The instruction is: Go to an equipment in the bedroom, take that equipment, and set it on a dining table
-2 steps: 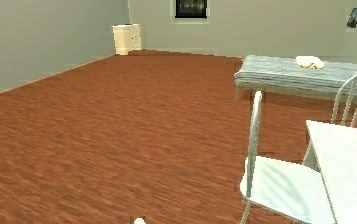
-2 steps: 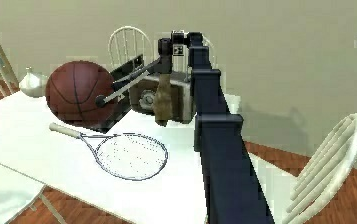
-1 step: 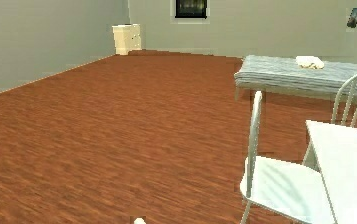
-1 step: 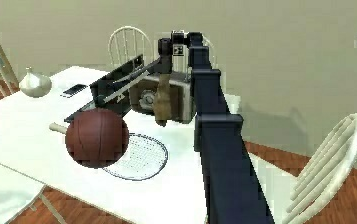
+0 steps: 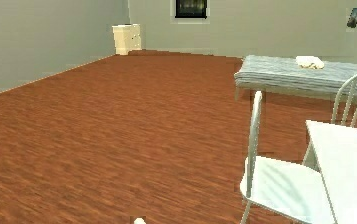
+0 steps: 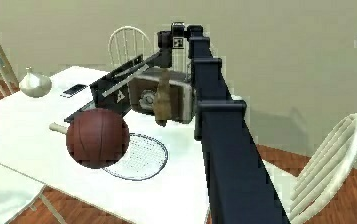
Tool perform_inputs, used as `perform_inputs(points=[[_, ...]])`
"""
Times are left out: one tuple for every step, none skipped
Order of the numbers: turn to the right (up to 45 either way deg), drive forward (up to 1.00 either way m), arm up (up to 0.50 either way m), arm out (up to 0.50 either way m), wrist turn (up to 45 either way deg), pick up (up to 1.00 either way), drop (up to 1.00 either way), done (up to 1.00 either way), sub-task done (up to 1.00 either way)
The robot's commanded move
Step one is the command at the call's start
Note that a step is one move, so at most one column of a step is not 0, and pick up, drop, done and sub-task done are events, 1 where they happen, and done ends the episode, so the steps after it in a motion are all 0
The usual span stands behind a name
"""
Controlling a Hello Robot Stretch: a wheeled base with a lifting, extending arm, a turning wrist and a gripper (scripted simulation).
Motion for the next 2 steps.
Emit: perform_inputs(points=[[0.0, 0.0, 0.0, -0.08, 0.0, 0.0, 0.0, 0.0, 0.0], [0.0, 0.0, 0.0, 0.0, 0.0, 0.0, 0.0, 1.0, 0.0]])
